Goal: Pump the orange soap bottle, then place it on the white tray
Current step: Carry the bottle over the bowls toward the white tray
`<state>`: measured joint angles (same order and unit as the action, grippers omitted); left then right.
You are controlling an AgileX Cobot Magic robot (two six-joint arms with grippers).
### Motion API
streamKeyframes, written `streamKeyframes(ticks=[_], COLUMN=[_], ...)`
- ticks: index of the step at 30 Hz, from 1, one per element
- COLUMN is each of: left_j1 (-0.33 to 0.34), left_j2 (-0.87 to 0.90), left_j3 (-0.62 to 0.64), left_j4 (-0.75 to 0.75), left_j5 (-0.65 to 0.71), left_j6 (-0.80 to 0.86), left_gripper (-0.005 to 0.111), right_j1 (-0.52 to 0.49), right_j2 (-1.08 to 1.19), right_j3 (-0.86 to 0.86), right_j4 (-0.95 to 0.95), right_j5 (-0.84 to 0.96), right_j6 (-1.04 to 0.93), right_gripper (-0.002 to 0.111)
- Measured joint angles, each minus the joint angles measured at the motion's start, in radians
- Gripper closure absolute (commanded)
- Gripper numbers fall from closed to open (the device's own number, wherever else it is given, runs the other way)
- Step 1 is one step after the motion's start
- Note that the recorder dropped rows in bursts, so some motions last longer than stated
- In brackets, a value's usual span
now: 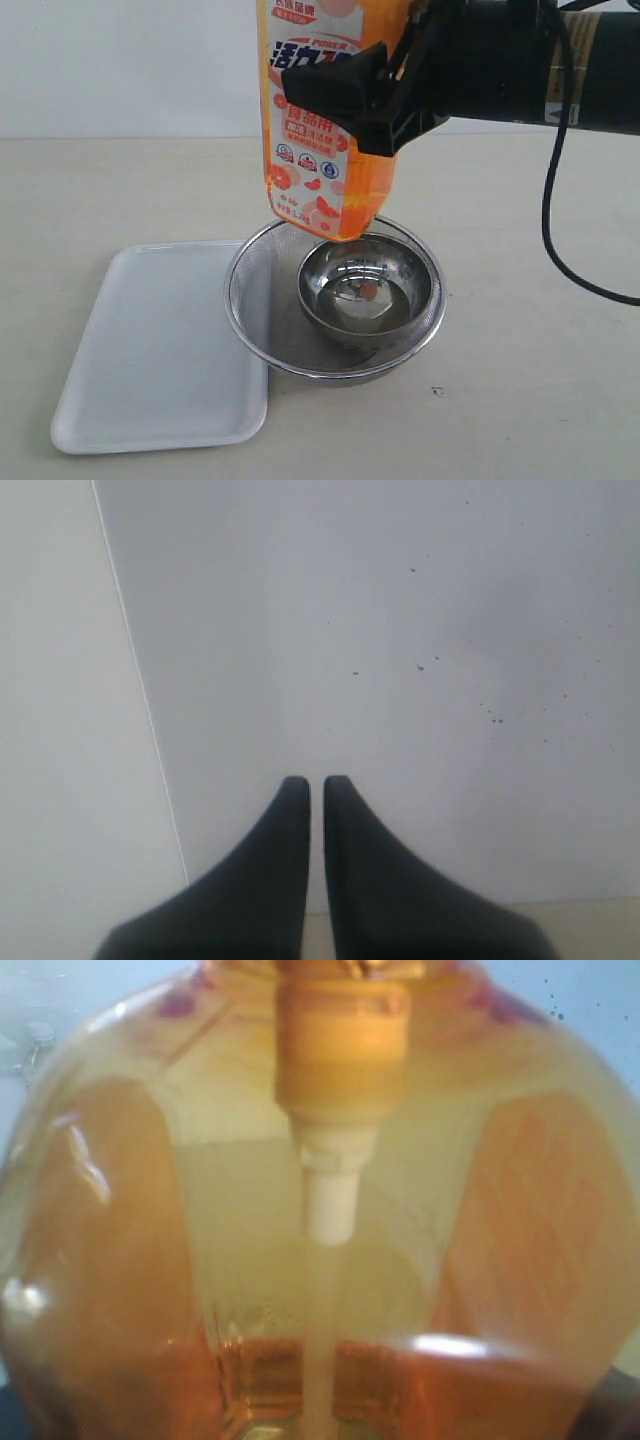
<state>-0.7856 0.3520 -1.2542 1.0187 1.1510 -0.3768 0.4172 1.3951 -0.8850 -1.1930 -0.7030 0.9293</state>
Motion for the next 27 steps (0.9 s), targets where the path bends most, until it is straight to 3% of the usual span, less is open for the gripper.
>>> streamKeyframes(ticks=[6,27], left_j1=[0.0,0.0], left_j2=[0.0,0.0], left_j3=[0.0,0.0], left_j4=[0.0,0.0], left_j5=[0.0,0.0], left_j6=[0.0,0.0], left_gripper=[0.102,0.102], right_j1=[0.013,0.247], right_j2=[0.05,0.282], right_j3=[-0.028,-0.297], right_j4=[0.019,-0.052], right_j5=[-0.031,0.097], right_j6=[0.012,0.069], right_gripper=[0.108,0.108])
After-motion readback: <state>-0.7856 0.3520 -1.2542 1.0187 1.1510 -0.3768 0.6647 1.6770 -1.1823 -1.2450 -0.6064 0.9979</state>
